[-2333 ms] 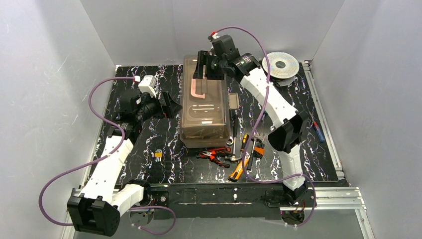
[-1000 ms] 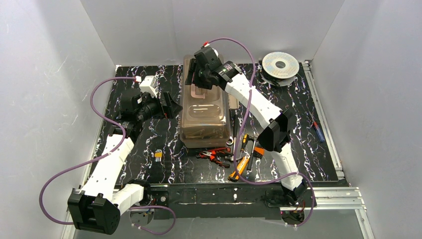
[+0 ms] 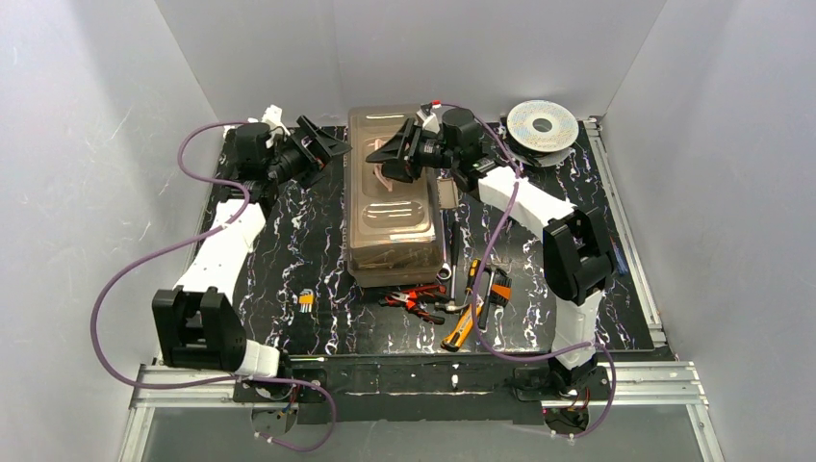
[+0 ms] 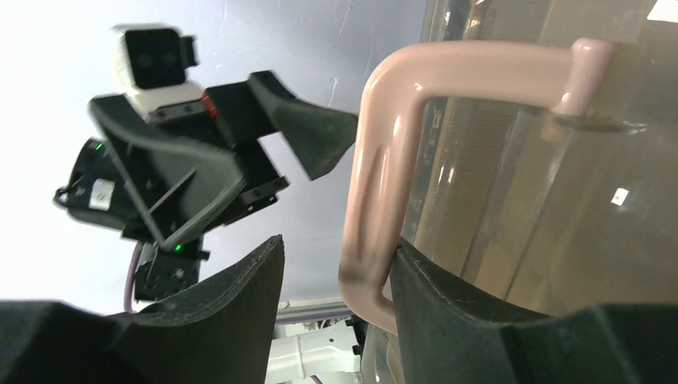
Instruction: Pack the tool kit
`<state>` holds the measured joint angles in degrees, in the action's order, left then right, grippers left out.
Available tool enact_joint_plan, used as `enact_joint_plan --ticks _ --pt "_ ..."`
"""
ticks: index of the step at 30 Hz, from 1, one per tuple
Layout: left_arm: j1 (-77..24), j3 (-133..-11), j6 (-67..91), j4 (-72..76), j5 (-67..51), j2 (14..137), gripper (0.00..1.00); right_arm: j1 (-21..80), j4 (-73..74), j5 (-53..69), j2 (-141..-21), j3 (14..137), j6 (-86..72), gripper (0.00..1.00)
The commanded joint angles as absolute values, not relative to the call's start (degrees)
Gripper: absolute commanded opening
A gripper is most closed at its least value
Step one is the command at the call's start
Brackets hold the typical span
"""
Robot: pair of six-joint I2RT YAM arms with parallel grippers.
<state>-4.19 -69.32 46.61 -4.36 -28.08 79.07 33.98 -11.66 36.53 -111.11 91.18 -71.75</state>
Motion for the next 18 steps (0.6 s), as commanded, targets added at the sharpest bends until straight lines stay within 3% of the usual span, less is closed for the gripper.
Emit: enact_joint_plan --ticks 1,18 --pt "-4.6 -73.1 53.6 -0.4 -31.0 82.3 0.90 33.1 -22.5 40.1 -106.1 89.6 -74.1 0.57" --pt "-10.9 -92.6 44.2 -20.1 -29.3 93.5 0.87 31.5 -22.4 43.0 -106.0 89.1 -73.4 0.57"
